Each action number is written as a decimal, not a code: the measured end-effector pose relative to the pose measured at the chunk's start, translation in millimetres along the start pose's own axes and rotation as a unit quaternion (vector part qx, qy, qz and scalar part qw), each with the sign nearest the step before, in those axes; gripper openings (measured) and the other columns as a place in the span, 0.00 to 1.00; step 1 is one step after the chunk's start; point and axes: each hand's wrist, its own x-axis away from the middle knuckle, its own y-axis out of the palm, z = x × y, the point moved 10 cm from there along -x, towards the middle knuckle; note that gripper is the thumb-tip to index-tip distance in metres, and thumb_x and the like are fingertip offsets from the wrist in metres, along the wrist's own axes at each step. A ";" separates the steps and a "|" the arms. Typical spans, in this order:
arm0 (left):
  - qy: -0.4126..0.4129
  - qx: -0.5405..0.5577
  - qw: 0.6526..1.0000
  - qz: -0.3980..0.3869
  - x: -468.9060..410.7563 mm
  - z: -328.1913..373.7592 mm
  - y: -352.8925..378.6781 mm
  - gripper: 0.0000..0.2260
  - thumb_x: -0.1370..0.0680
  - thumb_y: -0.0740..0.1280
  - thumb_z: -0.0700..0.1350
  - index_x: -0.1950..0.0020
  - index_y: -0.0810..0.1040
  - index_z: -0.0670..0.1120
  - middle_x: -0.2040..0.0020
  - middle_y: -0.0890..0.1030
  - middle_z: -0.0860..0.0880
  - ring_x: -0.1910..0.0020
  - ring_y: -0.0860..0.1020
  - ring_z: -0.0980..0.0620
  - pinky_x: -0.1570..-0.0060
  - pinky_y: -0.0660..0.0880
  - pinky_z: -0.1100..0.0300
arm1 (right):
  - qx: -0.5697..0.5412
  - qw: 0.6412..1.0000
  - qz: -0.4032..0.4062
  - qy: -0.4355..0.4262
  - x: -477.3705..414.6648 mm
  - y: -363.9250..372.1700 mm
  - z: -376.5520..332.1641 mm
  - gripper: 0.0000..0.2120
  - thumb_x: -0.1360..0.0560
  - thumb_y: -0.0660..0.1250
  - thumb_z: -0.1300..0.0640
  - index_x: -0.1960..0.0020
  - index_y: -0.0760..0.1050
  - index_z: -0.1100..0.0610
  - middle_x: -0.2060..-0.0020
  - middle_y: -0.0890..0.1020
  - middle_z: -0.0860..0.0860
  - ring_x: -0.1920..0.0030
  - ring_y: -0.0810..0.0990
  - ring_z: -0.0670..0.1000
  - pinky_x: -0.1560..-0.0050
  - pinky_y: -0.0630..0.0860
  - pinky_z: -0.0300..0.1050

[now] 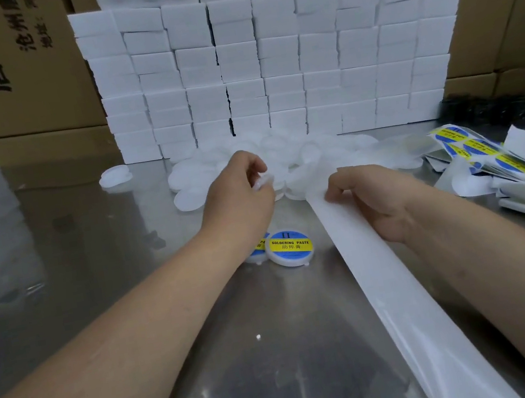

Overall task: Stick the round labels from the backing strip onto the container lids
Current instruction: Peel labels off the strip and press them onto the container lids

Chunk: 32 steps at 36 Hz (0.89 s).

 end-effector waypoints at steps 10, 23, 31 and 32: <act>0.103 -0.094 0.988 -0.067 11.1 27.5 18.4 0.16 0.24 0.59 0.40 0.42 0.80 0.53 0.62 0.68 0.57 0.57 0.69 0.56 0.57 0.65 0.64 | -0.044 0.985 -0.155 -0.055 7.8 37.2 -10.7 0.13 0.29 0.58 0.73 0.48 0.75 0.63 0.67 0.79 0.56 0.70 0.79 0.52 0.70 0.75 0.40; 0.158 -0.106 0.965 -0.178 24.3 39.8 38.5 0.15 0.24 0.60 0.35 0.49 0.83 0.50 0.62 0.67 0.57 0.63 0.69 0.61 0.62 0.63 0.76 | -0.058 0.997 -0.009 -0.052 -8.8 7.3 -3.7 0.05 0.26 0.65 0.62 0.60 0.74 0.62 0.66 0.78 0.58 0.66 0.78 0.54 0.62 0.75 0.42; 0.125 -0.078 0.983 -0.112 19.2 34.5 27.2 0.15 0.24 0.57 0.36 0.54 0.81 0.50 0.59 0.69 0.57 0.61 0.69 0.57 0.62 0.64 0.68 | -0.019 0.995 0.031 -0.089 -7.0 0.5 -11.4 0.08 0.30 0.63 0.70 0.66 0.70 0.61 0.69 0.71 0.55 0.66 0.69 0.54 0.62 0.70 0.44; 0.117 -0.072 0.986 -0.096 17.8 33.5 23.3 0.15 0.24 0.56 0.36 0.55 0.80 0.50 0.59 0.68 0.57 0.60 0.69 0.57 0.62 0.64 0.67 | -0.014 0.995 0.035 -0.095 -6.5 0.0 -12.4 0.08 0.30 0.62 0.70 0.66 0.70 0.61 0.69 0.71 0.55 0.65 0.69 0.54 0.60 0.68 0.46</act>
